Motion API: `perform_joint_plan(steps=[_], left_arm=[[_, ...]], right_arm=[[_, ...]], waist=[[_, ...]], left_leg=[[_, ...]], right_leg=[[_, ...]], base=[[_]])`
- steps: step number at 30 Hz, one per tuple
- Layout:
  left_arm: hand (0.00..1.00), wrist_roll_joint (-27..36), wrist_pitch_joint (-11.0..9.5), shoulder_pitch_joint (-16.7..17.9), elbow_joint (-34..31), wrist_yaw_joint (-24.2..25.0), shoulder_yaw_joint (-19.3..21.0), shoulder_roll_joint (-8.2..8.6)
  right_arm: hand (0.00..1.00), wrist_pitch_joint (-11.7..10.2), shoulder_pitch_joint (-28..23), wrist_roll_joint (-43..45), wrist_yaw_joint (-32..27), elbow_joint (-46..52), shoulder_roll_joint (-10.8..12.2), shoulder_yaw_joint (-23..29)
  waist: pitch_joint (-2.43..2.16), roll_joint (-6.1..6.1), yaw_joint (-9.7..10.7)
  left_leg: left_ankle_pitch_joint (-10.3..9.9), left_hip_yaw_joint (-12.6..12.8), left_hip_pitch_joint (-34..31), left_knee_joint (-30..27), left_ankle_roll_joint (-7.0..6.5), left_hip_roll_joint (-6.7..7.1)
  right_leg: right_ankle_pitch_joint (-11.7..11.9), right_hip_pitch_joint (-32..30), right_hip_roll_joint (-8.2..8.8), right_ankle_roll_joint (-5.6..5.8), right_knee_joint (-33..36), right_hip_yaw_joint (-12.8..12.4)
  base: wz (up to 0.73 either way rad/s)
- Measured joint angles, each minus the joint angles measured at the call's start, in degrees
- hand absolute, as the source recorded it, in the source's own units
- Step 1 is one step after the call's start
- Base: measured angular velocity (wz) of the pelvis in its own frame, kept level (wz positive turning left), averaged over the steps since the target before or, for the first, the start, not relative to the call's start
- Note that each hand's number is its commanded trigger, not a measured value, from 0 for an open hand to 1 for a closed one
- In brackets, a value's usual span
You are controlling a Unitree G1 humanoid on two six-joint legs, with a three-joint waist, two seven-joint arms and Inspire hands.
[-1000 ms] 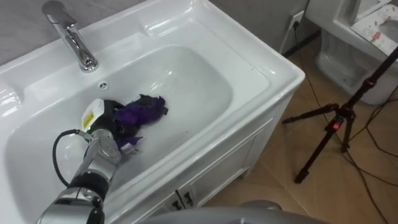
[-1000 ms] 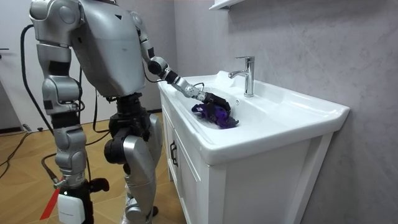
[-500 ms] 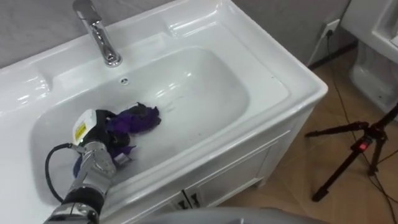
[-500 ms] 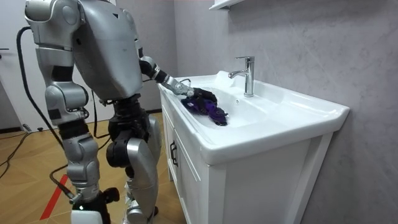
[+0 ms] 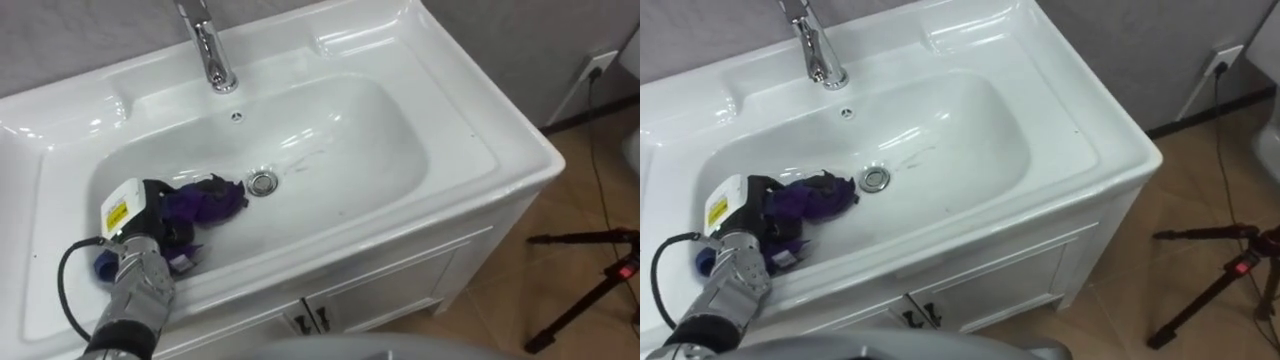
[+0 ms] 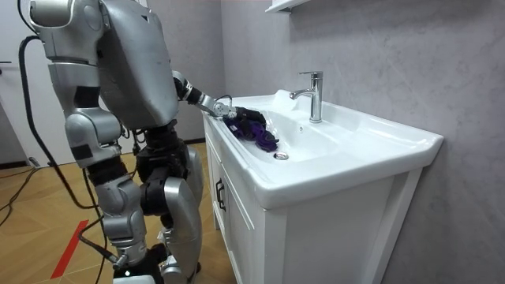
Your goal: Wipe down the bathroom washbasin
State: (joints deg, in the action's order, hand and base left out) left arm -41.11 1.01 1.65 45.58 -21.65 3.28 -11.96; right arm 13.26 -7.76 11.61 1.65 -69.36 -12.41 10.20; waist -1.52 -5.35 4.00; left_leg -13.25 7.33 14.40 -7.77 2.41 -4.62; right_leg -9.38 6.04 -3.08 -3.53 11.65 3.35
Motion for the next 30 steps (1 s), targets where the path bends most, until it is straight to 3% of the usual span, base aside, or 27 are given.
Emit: perform_joint_plan(steps=[14, 20, 26, 30], left_arm=[[1.00, -0.1, 0.0, 0.5, -2.9, 3.3, 0.0, 0.00], [1.00, 0.0, 0.0, 0.9, -4.0, 3.7, 0.0, 0.00], [1.00, 1.1, 0.4, -0.6, -3.6, 4.4, 0.0, -0.29], [1.00, 3.2, 1.6, -1.2, -3.3, 5.3, -0.7, -0.32]], right_arm=[[0.00, -1.0, 0.6, -0.6, -0.4, -2.6, -0.2, 0.0], [0.00, -2.7, 0.7, -0.7, -2.2, -2.8, -0.1, 0.0], [0.00, -3.9, 0.6, -3.2, -2.4, -3.3, -0.1, -0.7], [0.00, -4.0, -0.3, -5.2, -2.8, -3.9, -0.1, -2.7]], waist=[[0.14, -0.04, -1.1], [0.31, 0.20, -1.1], [1.03, 1.15, 0.5], [1.06, 1.24, 1.8]], left_leg=[[0.0, -1.2, 0.1, 0.0, 0.00, -0.07], [0.0, -1.3, 0.2, 0.0, 0.00, -0.09], [0.0, -1.4, 0.5, 0.0, 0.02, -0.02], [0.0, -1.3, 0.5, -0.1, 0.02, 0.10]], right_leg=[[-0.5, 1.3, 0.15, -0.12, -0.9, 1.5], [-0.7, 1.1, 0.14, -0.17, -0.9, 1.6], [-1.8, 1.1, 0.27, -0.05, 0.1, 1.5], [-2.0, 1.1, 0.47, 0.13, 0.2, 1.5]], base=[[0.05], [0.03], [0.08], [0.03]])
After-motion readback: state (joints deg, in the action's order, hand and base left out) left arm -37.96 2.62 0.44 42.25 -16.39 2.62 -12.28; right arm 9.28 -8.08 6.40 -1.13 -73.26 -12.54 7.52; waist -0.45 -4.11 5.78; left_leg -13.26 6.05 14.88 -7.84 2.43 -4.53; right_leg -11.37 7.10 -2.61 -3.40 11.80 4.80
